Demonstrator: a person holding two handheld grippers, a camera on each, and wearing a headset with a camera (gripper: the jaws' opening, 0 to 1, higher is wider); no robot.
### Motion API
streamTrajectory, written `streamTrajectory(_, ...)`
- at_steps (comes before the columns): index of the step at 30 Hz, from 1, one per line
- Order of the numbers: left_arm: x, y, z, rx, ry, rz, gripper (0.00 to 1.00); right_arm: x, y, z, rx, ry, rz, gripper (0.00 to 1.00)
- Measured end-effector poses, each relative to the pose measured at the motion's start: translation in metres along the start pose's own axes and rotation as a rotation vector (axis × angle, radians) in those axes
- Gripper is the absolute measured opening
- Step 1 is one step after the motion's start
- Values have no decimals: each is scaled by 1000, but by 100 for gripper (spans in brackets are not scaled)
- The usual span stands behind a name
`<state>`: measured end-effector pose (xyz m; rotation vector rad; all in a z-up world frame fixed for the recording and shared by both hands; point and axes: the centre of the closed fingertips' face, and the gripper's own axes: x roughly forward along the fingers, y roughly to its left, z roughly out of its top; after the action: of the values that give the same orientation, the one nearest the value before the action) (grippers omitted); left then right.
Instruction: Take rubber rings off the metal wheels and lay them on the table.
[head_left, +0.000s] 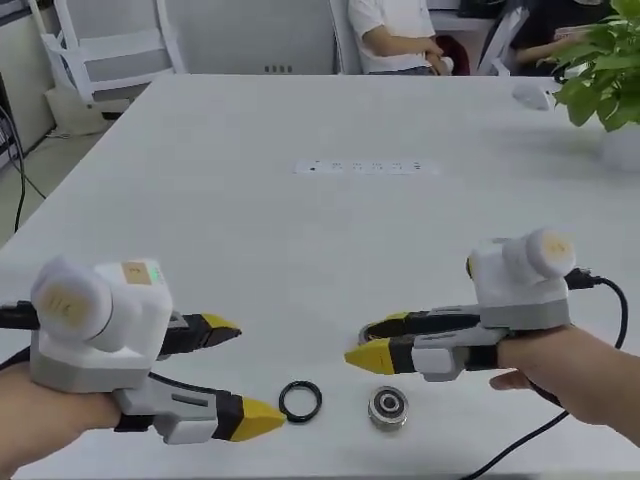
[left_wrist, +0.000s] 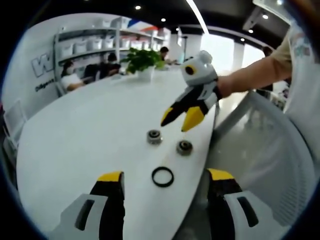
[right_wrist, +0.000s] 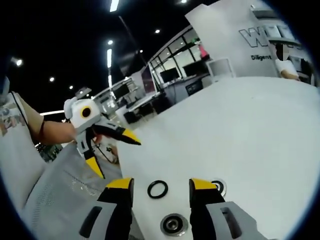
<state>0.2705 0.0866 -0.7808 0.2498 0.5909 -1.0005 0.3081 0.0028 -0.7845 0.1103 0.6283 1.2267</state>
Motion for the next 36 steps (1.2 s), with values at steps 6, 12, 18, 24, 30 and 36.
streamTrajectory(6, 0, -1, 1, 6, -1, -1, 68, -16, -2, -2, -32, -28, -35, 52)
streamTrajectory(12, 0, 0, 4, 4, -7, 4, 68, -35, -7, 0, -83, -52, -93, 62)
streamTrajectory(18, -1, 1, 4, 6, -10, 10, 68, -52, -11, -2, -99, -78, -133, 71)
streamTrajectory(24, -4, 1, 4, 7, -14, 20, 69, -64, -14, -9, -125, -78, -162, 74)
streamTrajectory(30, -6, -1, 5, 4, -21, 29, 69, -71, -13, -18, -194, -51, -196, 78)
streamTrajectory(36, -8, -3, 6, 9, -22, 41, 69, -84, -16, -21, -194, -68, -222, 80)
